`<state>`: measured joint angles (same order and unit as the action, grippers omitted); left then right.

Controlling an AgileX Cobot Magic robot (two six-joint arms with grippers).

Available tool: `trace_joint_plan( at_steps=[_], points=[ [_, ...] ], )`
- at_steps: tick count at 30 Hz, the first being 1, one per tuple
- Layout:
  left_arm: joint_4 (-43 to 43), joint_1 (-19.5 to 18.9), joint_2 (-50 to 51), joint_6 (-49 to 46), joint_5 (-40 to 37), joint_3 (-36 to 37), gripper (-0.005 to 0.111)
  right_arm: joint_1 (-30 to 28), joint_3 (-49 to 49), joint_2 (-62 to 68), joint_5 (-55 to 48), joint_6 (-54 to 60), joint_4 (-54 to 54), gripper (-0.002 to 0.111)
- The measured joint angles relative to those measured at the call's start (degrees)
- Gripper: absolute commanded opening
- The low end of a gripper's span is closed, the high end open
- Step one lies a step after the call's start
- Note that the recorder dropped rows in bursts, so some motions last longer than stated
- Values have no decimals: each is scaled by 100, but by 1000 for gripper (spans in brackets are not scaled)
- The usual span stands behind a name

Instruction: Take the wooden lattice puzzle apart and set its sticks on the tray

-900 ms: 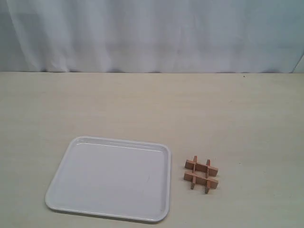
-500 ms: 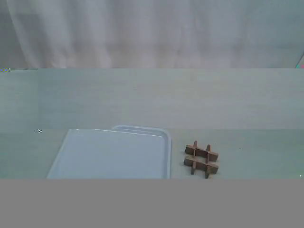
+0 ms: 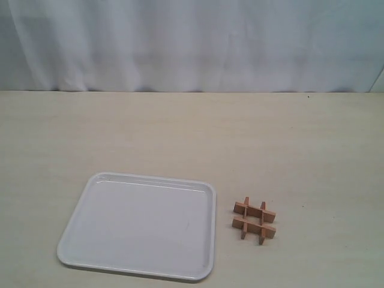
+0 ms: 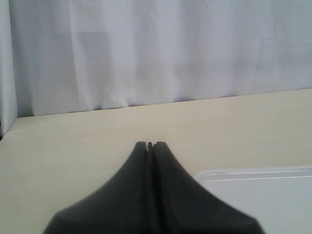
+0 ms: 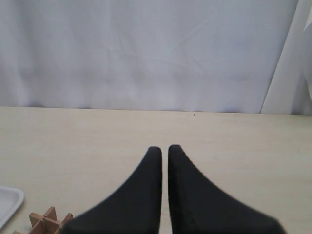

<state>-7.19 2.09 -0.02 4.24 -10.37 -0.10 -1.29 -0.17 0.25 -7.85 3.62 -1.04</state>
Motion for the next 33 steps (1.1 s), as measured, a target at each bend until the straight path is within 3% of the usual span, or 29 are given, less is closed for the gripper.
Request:
trace_joint_plan(
  at_steps=[15, 19, 20, 22, 28, 33],
  points=[
    [0, 0, 0, 0, 0, 0, 0, 0, 0, 0, 139, 0, -58, 4],
    [0, 0, 0, 0, 0, 0, 0, 0, 0, 0, 257, -423, -883, 4],
    [0, 0, 0, 0, 0, 0, 0, 0, 0, 0, 730, -681, -2305, 4],
    [0, 0, 0, 0, 0, 0, 0, 0, 0, 0, 933, -724, -2812, 4],
    [0, 0, 0, 0, 0, 0, 0, 0, -228, 24, 923, -634, -3092, 4],
    [0, 0, 0, 0, 0, 0, 0, 0, -1076, 1285, 785, -407, -3108, 4]
  ],
)
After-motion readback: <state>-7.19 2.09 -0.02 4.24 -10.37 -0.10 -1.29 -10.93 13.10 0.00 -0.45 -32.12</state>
